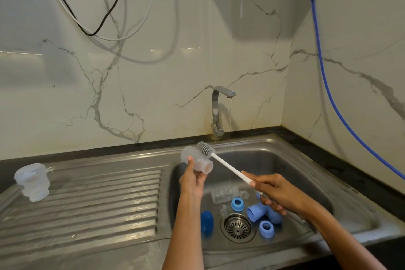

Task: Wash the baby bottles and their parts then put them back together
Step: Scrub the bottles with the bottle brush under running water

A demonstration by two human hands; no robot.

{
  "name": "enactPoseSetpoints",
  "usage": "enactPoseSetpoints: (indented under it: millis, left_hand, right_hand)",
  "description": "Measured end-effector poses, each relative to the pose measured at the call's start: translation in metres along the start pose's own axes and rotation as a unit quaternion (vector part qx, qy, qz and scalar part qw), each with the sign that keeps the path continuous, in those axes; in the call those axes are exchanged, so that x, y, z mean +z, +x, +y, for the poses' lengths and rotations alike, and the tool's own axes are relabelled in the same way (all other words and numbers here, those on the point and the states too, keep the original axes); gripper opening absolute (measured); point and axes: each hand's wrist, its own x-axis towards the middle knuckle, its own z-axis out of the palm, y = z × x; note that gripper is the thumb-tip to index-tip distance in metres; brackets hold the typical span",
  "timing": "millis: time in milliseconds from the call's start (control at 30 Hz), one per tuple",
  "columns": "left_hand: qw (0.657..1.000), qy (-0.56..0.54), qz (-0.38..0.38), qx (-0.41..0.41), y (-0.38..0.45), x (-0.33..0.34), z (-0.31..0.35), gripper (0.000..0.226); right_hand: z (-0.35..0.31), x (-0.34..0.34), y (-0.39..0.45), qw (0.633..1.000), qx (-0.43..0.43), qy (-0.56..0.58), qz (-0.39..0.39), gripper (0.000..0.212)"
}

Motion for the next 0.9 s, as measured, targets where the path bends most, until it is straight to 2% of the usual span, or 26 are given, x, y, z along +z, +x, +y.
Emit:
enactPoseSetpoints:
  millis: [133,267,333,633,700,800,900]
  left_hand:
    - [0.999,0.035,-0.035,-0.017,-0.007,0.008,-0.011,0.039]
    - [0.997,-0.078,-0.005,0.003,-0.005,0.0,0.008,0.049]
    - [0.995,-0.096,0.006,0.014,0.001,-0.003,0.016,0.05]
    - [0.994,0.06,-0.085,-0.028,-0.004,0.008,-0.004,0.041]
    - [0.993,0.086,-0.081,-0.017,-0.001,0.01,-0.004,0.041]
    - [0.989,0.142,-0.048,0.015,-0.001,0.01,-0.004,0.054]
    - [0.994,0.11,0.009,0.023,0.003,0.002,-0.003,0.054]
  right_hand:
    - [-0.006,0.015,0.014,0.998,-0.011,-0.028,0.051,0.032]
    - [-0.004,0.001,0.005,0.999,0.031,0.003,-0.025,0.03]
    - [0.0,-0.005,-0.001,0.998,0.041,-0.005,-0.043,0.031]
    - [0.002,0.005,0.011,0.999,0.024,-0.008,0.02,0.03]
    - [0.003,0.003,0.009,1.0,0.022,-0.019,0.011,0.032]
    - [0.003,0.005,0.006,1.0,0.017,-0.019,-0.011,0.033]
    - [0.002,0.0,0.002,0.999,0.024,-0.018,-0.042,0.035]
